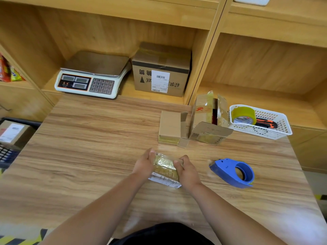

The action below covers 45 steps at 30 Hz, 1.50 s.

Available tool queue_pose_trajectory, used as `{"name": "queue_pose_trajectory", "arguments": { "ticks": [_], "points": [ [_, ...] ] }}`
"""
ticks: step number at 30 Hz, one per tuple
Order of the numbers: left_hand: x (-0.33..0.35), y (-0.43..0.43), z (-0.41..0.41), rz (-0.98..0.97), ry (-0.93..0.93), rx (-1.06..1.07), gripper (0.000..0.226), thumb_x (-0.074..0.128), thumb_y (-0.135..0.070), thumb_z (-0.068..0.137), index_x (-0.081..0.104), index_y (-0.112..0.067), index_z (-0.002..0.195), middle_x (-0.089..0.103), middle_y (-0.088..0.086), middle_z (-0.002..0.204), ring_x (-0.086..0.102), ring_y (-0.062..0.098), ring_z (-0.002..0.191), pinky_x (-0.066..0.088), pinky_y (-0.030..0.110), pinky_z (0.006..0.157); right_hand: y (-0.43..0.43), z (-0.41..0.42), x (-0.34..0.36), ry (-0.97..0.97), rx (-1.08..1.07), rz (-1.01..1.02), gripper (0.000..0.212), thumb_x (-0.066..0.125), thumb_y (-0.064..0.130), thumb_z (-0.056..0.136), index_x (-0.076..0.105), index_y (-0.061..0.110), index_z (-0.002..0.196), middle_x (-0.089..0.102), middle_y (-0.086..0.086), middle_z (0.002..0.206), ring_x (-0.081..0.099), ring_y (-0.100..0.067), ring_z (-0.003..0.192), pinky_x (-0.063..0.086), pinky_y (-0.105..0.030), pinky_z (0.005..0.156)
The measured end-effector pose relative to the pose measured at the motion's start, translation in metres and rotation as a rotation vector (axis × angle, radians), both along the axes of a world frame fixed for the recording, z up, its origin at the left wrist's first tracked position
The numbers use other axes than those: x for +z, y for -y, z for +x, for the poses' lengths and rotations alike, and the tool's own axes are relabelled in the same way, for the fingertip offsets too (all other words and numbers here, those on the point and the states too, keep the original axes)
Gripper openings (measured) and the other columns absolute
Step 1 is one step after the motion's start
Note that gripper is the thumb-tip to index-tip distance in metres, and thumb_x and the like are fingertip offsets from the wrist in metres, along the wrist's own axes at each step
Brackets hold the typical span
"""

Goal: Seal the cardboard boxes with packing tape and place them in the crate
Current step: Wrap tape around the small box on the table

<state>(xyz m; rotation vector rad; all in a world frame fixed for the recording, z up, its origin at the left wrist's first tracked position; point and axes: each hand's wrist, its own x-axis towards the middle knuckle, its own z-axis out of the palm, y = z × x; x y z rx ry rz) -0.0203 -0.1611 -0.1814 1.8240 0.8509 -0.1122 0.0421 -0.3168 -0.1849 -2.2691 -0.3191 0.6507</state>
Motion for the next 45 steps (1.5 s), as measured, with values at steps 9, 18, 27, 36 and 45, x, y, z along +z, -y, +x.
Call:
{"name": "queue_pose_trajectory", "arguments": {
  "ticks": [9, 18, 27, 36, 45],
  "points": [
    [-0.001, -0.009, 0.0, -0.104, 0.143, -0.052, 0.031, 0.04, -0.022, 0.1, 0.065, -0.038, 0.09, 0.036, -0.014, 0.039, 0.029, 0.003, 0.035, 0.03, 0.018, 0.037, -0.003, -0.005, 0.004, -0.012, -0.027, -0.024, 0.024, 0.041, 0.041, 0.099, 0.04, 0.018, 0.104, 0.053, 0.003, 0.071, 0.052, -0.018, 0.073, 0.035, -0.03, 0.064],
    [0.001, -0.022, 0.008, -0.117, 0.087, -0.053, 0.01, 0.061, -0.029, 0.09, 0.07, -0.027, 0.086, 0.071, -0.004, 0.081, 0.063, 0.016, 0.069, 0.048, 0.023, 0.06, -0.006, -0.006, 0.006, -0.012, -0.042, -0.043, 0.026, 0.04, 0.04, 0.099, 0.04, 0.016, 0.108, 0.053, 0.003, 0.075, 0.054, -0.02, 0.077, 0.037, -0.031, 0.065],
    [-0.001, -0.026, 0.005, -0.195, 0.02, -0.038, 0.019, 0.051, -0.032, 0.095, 0.068, -0.026, 0.095, 0.068, -0.006, 0.082, 0.062, 0.009, 0.066, 0.045, 0.019, 0.055, -0.005, -0.004, 0.007, -0.046, -0.048, -0.011, 0.022, 0.045, 0.037, 0.098, 0.043, 0.016, 0.106, 0.056, 0.001, 0.081, 0.053, -0.015, 0.075, 0.039, -0.028, 0.061],
    [-0.012, -0.023, -0.03, -0.284, -0.005, 0.066, 0.046, 0.037, -0.049, 0.098, 0.066, -0.014, 0.107, 0.069, 0.007, 0.1, 0.064, 0.025, 0.096, 0.048, 0.042, 0.093, 0.03, -0.016, 0.009, 0.067, 0.311, 0.046, 0.124, 0.07, 0.075, 0.055, 0.003, 0.031, 0.15, 0.012, 0.023, 0.143, 0.014, 0.004, 0.133, 0.018, -0.022, 0.11],
    [-0.009, -0.004, -0.052, -0.353, -0.003, 0.266, 0.058, 0.023, -0.052, 0.1, 0.069, -0.017, 0.102, 0.072, 0.001, 0.102, 0.067, 0.012, 0.09, 0.048, 0.028, 0.084, 0.028, -0.012, 0.005, -0.098, -0.022, 0.23, 0.044, 0.073, 0.017, 0.08, 0.059, 0.022, 0.121, 0.067, 0.018, 0.104, 0.062, 0.012, 0.087, 0.045, -0.004, 0.068]
  ]
}}
